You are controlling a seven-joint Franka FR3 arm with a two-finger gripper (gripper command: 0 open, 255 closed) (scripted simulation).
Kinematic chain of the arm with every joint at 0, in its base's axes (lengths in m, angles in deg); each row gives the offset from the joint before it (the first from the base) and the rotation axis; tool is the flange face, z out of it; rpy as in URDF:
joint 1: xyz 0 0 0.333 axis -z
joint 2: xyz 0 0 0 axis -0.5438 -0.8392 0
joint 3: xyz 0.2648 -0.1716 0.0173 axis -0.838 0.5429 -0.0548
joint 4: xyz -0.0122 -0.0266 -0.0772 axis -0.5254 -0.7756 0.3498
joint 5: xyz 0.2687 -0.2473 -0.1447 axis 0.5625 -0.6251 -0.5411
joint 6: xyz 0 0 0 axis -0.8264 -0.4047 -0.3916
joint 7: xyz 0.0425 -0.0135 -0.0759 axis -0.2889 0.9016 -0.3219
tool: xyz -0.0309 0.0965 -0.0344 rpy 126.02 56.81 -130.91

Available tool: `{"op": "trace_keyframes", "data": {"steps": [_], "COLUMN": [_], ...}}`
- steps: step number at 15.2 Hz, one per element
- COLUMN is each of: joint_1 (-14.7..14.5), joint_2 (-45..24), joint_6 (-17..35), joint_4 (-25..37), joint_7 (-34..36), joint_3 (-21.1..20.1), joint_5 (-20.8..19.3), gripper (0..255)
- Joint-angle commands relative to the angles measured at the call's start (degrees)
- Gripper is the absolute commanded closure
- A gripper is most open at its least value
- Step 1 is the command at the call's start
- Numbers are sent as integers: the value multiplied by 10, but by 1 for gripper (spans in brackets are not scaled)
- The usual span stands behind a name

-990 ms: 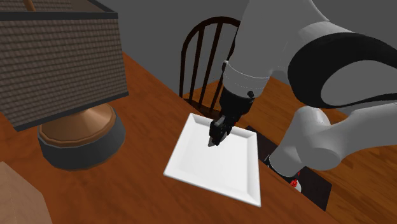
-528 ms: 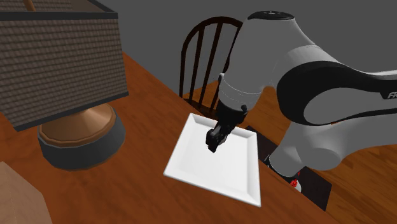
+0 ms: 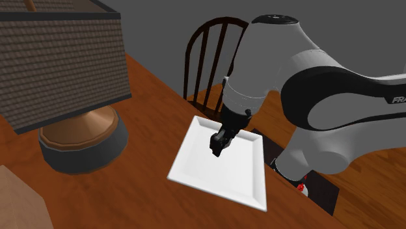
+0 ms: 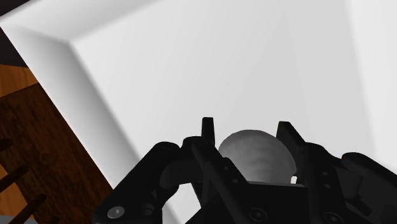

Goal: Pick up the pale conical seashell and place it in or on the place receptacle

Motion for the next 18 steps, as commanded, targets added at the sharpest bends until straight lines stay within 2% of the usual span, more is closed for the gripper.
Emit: {"op": "trace_keyframes", "data": {"steps": [1, 6, 10, 18], "joint_1": [0, 1, 8, 8], "joint_2": [-2, -2, 8, 8], "joint_6": [-1, 0, -75, -75], "joint_4": [-3, -4, 61, 61], "joint_7": [0, 0, 3, 3], "joint_3": [-1, -1, 21, 21], "joint_5": [0, -1, -20, -20], "gripper": [0, 0, 0, 0]}}
